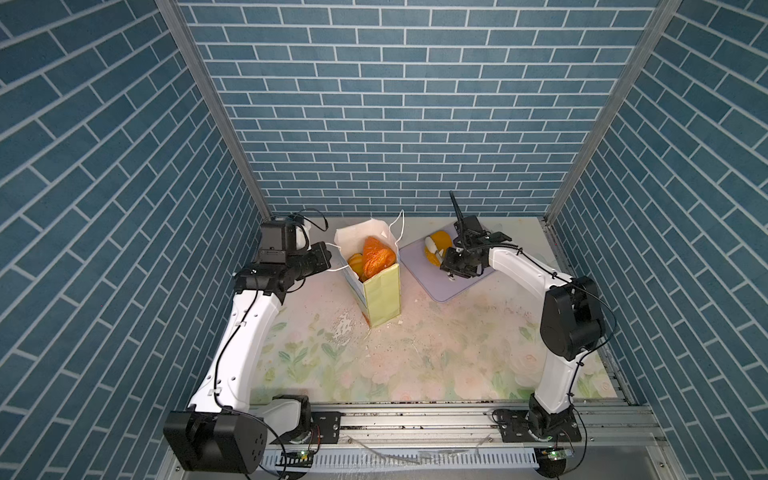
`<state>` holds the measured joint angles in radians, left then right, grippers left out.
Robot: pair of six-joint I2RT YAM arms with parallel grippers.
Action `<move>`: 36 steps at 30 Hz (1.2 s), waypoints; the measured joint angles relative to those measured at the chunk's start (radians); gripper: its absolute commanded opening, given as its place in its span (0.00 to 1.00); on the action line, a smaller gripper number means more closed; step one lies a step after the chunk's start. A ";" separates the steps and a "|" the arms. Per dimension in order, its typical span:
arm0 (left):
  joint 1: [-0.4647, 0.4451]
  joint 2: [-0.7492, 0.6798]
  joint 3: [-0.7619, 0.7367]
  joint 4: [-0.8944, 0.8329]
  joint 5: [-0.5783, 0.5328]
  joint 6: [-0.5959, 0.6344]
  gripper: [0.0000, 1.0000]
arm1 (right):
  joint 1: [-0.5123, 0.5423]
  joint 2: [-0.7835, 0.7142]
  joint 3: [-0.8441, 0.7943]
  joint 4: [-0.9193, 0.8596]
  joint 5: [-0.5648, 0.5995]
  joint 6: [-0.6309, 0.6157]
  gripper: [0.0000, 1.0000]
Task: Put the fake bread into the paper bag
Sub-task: 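Lower the right tongs and pinch the round orange flat bread, then lift the flat bread and carry it over the bag opening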
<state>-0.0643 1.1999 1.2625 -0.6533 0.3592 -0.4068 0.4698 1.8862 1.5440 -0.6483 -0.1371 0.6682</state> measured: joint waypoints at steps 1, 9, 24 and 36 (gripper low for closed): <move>0.000 0.000 0.000 0.000 0.000 0.000 0.08 | 0.000 0.000 0.003 -0.005 0.003 -0.012 0.37; 0.000 0.001 -0.001 0.000 0.000 0.000 0.08 | -0.001 -0.009 0.010 -0.043 0.029 -0.094 0.21; 0.000 0.001 -0.001 0.000 0.000 0.000 0.08 | -0.013 -0.212 -0.003 -0.103 0.063 -0.180 0.13; 0.000 0.000 -0.001 0.000 0.001 0.000 0.08 | -0.013 -0.359 0.024 -0.150 0.092 -0.240 0.12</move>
<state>-0.0643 1.2003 1.2613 -0.6529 0.3599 -0.4072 0.4572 1.5276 1.5684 -0.7986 -0.0452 0.4278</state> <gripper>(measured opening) 0.081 0.385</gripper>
